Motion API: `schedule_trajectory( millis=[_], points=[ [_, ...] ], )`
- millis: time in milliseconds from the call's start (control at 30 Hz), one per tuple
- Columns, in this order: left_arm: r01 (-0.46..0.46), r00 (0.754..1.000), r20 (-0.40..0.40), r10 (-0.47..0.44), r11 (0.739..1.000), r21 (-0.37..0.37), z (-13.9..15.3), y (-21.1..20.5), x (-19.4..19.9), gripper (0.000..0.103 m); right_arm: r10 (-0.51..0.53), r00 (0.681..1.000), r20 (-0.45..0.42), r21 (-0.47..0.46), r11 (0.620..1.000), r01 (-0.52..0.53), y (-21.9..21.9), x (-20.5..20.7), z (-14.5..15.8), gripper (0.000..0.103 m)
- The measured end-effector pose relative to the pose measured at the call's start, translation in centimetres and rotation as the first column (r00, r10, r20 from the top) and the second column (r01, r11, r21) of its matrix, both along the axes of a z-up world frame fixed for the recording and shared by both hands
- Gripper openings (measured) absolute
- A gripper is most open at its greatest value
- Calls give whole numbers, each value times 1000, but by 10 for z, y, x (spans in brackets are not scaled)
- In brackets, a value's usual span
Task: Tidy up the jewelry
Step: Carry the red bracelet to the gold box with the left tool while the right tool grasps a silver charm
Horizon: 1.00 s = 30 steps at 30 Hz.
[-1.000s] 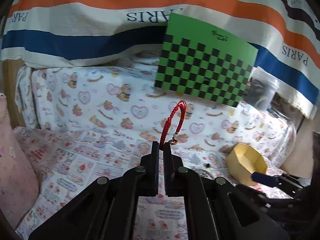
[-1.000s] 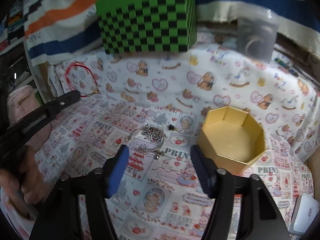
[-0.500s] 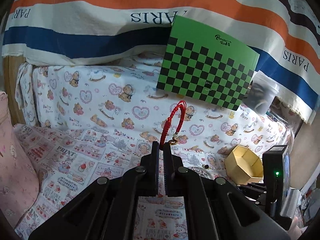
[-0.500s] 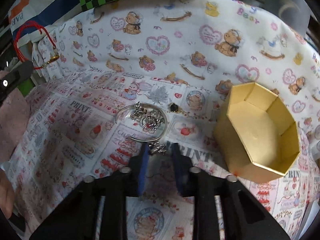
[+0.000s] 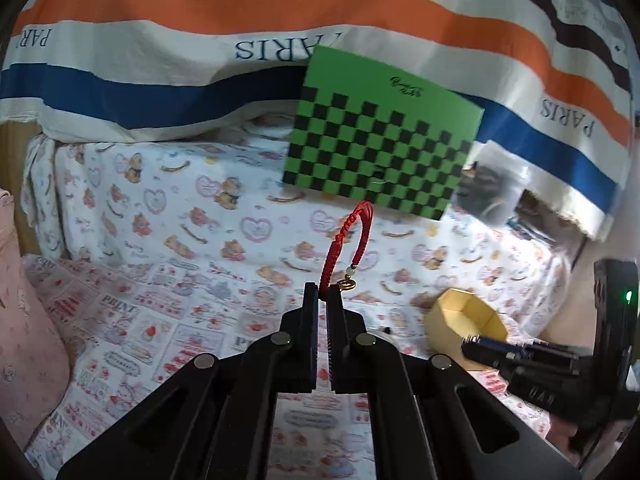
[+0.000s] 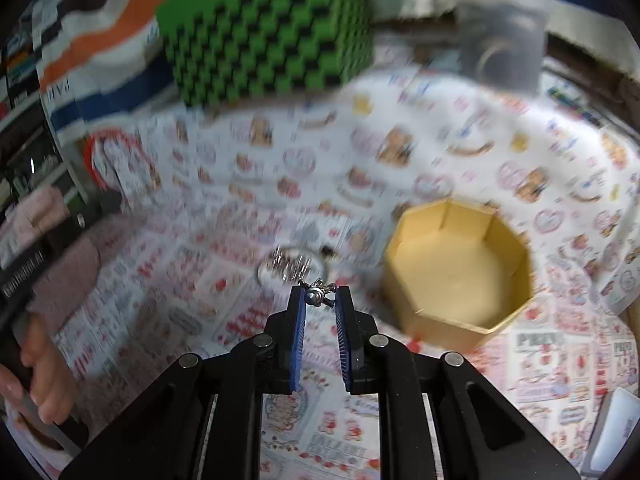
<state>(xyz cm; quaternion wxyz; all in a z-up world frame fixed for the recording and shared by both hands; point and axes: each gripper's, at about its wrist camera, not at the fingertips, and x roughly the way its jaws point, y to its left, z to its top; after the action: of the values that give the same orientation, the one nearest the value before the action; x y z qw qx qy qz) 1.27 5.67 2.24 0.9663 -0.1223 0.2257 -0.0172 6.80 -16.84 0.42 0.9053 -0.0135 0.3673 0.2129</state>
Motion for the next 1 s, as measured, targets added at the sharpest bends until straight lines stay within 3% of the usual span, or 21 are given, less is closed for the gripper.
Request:
schedule_trajectory(
  millis=[333,467,667,833,1000],
  points=[
    [57,998,23,-59,996,69,1,-25,-7,3,-93,994,49,100,991,88,-45,5,33,16],
    [149,989,0,-149,989,-13,14,-39,-4,3,-148,986,81,92,986,141,-61,10,38,16],
    [257,965,-52,-257,966,-13,33,-98,29,3,-200,980,0,125,972,198,-85,32,27,16],
    [258,960,-120,-253,966,25,11,-135,61,3,-179,981,-73,91,979,185,-91,45,16,16],
    [276,946,-180,-270,961,7,-22,-141,75,3,-175,979,-105,100,977,186,-97,50,12,16]
  ],
)
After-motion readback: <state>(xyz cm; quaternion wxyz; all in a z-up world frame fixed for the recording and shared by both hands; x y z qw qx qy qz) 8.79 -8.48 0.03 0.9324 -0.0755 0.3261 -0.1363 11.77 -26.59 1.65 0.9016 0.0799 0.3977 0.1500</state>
